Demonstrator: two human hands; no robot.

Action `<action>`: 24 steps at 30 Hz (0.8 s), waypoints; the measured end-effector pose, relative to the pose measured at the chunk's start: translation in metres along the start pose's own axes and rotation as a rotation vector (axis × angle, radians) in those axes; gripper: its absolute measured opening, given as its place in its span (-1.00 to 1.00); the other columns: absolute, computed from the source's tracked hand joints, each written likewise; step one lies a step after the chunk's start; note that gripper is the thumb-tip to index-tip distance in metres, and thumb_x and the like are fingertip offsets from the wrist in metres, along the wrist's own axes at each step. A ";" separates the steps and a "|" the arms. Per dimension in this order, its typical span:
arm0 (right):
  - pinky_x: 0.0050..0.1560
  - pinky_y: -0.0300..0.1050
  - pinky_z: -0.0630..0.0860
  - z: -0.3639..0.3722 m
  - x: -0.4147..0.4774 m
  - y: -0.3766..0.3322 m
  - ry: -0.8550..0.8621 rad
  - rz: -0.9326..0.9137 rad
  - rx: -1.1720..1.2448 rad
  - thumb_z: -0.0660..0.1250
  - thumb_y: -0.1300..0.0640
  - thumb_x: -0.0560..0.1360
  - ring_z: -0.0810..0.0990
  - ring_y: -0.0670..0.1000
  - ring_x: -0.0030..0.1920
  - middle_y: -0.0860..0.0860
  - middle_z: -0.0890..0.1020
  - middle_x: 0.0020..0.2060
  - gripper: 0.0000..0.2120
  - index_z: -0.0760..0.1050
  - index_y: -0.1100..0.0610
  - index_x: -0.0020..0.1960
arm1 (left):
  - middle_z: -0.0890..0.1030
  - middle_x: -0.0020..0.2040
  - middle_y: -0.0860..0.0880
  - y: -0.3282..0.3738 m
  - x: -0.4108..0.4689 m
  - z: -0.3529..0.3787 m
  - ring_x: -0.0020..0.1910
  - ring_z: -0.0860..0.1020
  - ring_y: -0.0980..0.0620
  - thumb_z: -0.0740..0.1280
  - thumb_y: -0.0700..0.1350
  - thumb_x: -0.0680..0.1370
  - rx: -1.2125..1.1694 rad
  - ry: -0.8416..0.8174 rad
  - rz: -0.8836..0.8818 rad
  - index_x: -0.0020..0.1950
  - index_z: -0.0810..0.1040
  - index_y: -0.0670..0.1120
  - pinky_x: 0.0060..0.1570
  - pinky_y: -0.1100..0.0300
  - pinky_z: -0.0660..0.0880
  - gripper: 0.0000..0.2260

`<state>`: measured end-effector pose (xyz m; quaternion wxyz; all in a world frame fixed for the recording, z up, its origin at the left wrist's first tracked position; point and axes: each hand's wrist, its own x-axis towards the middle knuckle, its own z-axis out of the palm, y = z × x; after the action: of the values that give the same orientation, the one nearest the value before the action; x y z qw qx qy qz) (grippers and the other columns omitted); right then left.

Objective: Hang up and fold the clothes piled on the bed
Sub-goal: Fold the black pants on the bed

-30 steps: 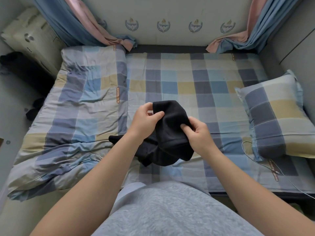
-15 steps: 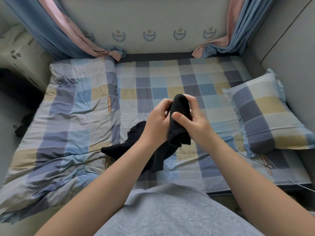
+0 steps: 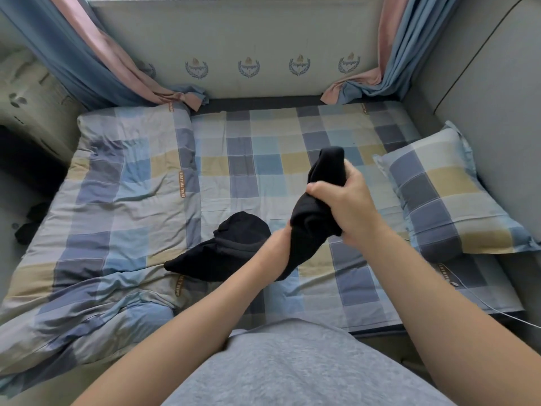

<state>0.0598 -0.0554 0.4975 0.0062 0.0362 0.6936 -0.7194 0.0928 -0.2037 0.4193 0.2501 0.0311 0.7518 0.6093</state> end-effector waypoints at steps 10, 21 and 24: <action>-0.14 0.11 0.67 0.005 0.045 -0.027 0.286 0.295 0.392 0.46 0.11 0.50 0.73 0.16 -0.12 0.15 0.70 -0.08 -0.61 0.50 0.23 0.25 | 0.50 -0.44 0.04 -0.029 -0.002 -0.015 -0.45 0.46 0.07 0.23 0.29 0.53 0.158 0.090 -0.054 -0.26 0.47 0.01 -0.32 0.11 0.39 -0.62; 0.50 0.02 0.20 0.019 -0.030 0.073 -0.556 0.442 -0.009 0.31 -0.38 0.43 0.33 -0.10 0.50 -0.16 0.41 0.48 -0.38 0.34 -0.28 0.45 | 0.37 -0.49 -0.02 0.037 -0.016 -0.043 -0.50 0.37 0.04 0.19 0.17 0.67 -0.470 0.262 0.015 -0.28 0.44 -0.13 -0.40 0.24 0.41 -0.54; 0.27 -0.15 0.46 0.033 -0.045 0.096 -0.650 0.486 -0.221 0.49 -0.14 0.43 0.59 -0.24 0.19 -0.27 0.64 0.19 -0.65 0.54 -0.35 0.18 | 0.39 -0.47 -0.02 0.063 -0.017 -0.050 -0.51 0.39 0.05 0.20 0.14 0.67 -0.631 0.245 0.046 -0.17 0.43 -0.14 -0.45 0.25 0.44 -0.61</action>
<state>0.1089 -0.0934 0.4053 0.3979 -0.0310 0.7000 -0.5922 0.0708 -0.2387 0.4902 0.1414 -0.1042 0.5498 0.8166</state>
